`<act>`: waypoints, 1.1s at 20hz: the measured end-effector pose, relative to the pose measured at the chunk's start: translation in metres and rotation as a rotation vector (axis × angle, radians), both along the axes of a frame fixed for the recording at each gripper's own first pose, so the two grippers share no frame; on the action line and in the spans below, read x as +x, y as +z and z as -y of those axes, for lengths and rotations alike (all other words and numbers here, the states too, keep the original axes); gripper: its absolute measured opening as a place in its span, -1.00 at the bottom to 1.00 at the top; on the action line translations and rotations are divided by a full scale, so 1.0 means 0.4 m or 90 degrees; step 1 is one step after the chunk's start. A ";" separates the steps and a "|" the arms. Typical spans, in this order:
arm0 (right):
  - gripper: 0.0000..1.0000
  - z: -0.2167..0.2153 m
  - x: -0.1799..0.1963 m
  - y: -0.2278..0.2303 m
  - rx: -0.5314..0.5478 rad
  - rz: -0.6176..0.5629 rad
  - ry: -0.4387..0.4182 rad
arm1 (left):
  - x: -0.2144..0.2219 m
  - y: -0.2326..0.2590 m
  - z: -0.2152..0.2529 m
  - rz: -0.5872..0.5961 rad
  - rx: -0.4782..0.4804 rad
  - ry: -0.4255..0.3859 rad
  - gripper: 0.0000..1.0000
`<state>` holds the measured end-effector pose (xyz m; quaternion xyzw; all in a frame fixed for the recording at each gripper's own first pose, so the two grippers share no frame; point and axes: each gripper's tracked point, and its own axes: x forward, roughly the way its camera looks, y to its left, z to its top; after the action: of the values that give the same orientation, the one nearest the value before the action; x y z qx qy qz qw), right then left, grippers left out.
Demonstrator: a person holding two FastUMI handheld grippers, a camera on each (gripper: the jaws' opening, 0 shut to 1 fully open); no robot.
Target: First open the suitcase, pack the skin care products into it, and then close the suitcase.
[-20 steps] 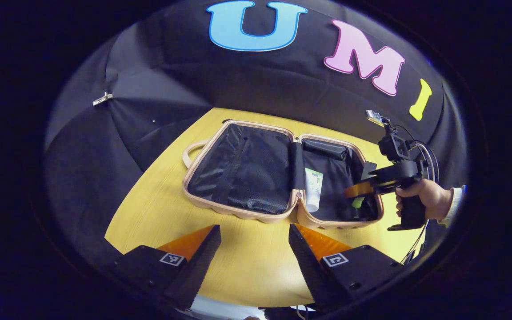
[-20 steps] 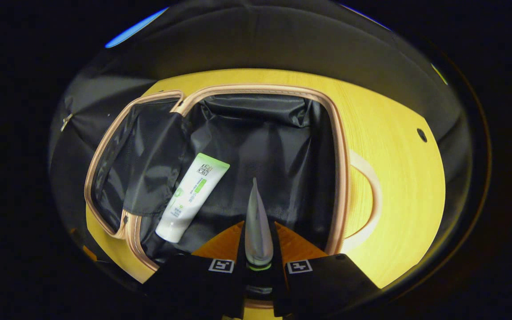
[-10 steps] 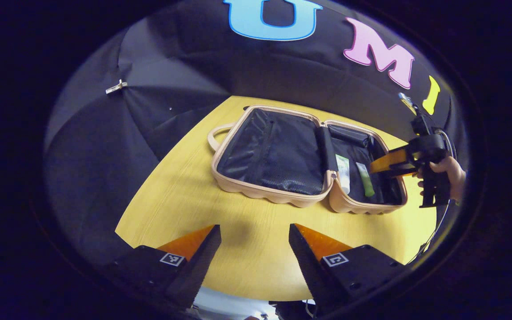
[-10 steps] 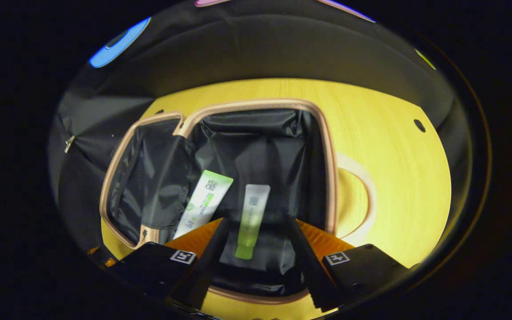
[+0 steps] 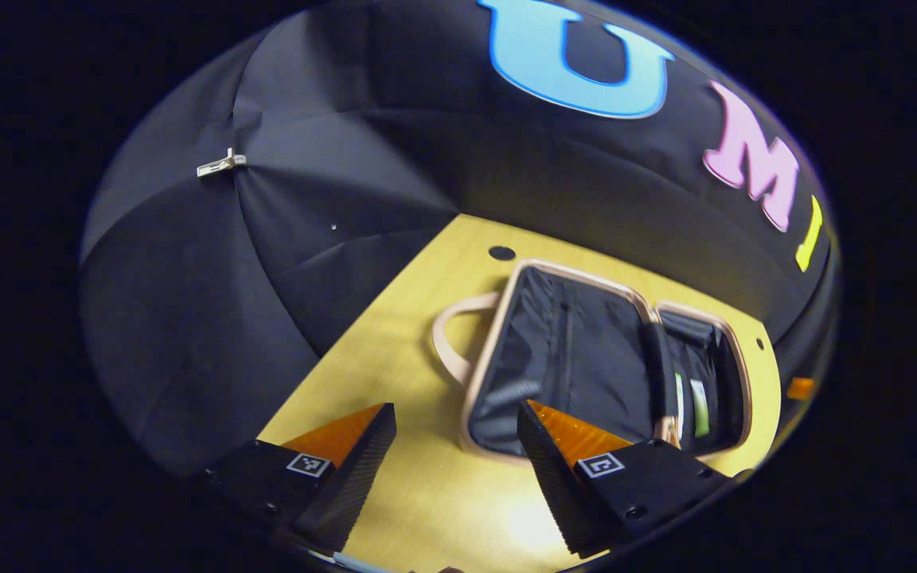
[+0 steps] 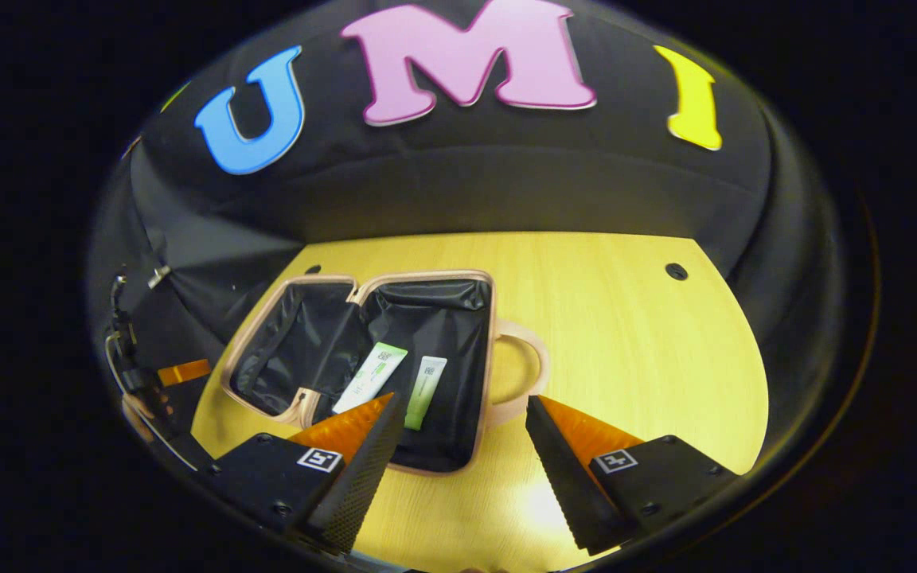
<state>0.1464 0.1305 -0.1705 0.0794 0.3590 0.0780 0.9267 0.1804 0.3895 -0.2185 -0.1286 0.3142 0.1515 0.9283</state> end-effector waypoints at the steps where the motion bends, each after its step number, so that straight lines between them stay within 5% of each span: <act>1: 0.96 0.036 -0.033 0.016 -0.001 0.007 -0.017 | 0.035 -0.001 -0.029 0.002 -0.016 0.009 0.94; 6: 0.95 0.267 -0.219 0.036 -0.028 0.043 -0.157 | 0.168 -0.092 -0.111 -0.016 -0.110 0.020 0.90; 10: 0.95 0.384 -0.409 -0.024 -0.053 -0.032 -0.242 | 0.240 -0.187 -0.113 -0.013 -0.276 0.065 0.81; 16: 0.95 0.415 -0.493 0.004 -0.075 -0.021 -0.294 | 0.281 -0.246 -0.080 -0.046 -0.319 0.030 0.48; 17: 0.95 0.398 -0.494 0.007 -0.074 -0.020 -0.288 | 0.288 -0.250 -0.079 -0.048 -0.312 0.035 0.17; 18: 0.94 0.387 -0.491 0.008 -0.074 -0.021 -0.283 | 0.294 -0.250 -0.075 -0.048 -0.312 0.039 -0.50; 22: 0.95 0.353 -0.466 0.030 -0.075 0.007 -0.263 | 0.290 -0.198 -0.079 -0.025 -0.299 0.046 -0.70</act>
<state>-0.0401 -0.0109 -0.1585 0.0967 0.3336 -0.1346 0.9280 0.2965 0.4213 -0.2977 -0.3488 0.3543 0.1101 0.8606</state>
